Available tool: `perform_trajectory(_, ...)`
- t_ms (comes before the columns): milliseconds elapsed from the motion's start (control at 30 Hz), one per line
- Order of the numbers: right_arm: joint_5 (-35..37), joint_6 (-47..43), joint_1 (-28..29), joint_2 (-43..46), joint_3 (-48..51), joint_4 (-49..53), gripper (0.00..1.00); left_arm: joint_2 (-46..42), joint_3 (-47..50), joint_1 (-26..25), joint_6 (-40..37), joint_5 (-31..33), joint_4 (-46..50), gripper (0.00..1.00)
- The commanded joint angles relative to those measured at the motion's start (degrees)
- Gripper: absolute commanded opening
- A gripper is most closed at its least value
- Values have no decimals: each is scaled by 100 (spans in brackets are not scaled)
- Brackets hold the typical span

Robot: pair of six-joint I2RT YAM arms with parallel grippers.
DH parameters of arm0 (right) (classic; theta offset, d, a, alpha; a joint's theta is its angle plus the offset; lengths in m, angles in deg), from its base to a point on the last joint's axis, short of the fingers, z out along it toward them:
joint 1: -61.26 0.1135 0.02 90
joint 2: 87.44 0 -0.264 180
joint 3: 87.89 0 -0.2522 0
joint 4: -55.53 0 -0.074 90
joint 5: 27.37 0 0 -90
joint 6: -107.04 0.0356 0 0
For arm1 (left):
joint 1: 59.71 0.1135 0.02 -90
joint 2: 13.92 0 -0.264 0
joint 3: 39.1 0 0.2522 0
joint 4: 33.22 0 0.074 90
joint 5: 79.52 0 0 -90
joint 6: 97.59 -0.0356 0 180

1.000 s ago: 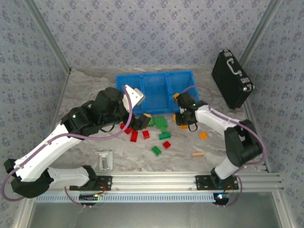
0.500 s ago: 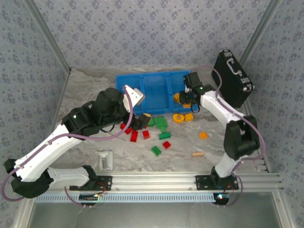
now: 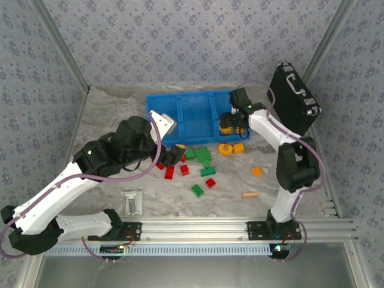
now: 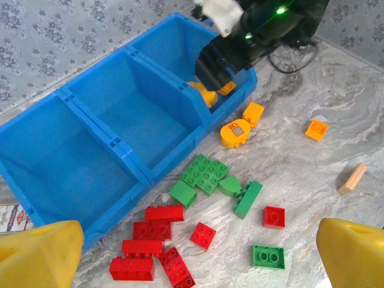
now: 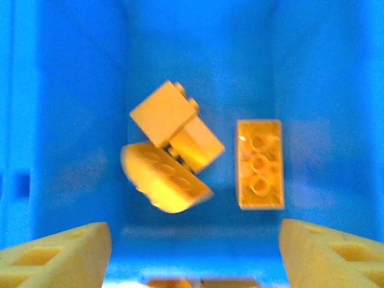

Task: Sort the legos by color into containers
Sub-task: Place the lego in the container.

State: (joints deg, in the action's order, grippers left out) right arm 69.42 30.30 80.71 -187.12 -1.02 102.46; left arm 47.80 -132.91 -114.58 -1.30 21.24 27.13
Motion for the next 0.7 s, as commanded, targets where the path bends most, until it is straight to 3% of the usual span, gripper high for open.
perform_trajectory(0,280,224,4,1104,671,709,78,-15,15,-41,-70,97,-31,100)
perform_trajectory(167,164,719,-178,2598,2230,1213,79,31,-40,-42,-197,-111,-109,100)
perform_trajectory(367,-32,1164,-319,3617,3249,1313,77,-165,159,-41,-104,-562,-496,100)
perform_trajectory(667,259,2085,-308,3843,3935,1455,78,-219,323,-42,34,-868,-542,100)
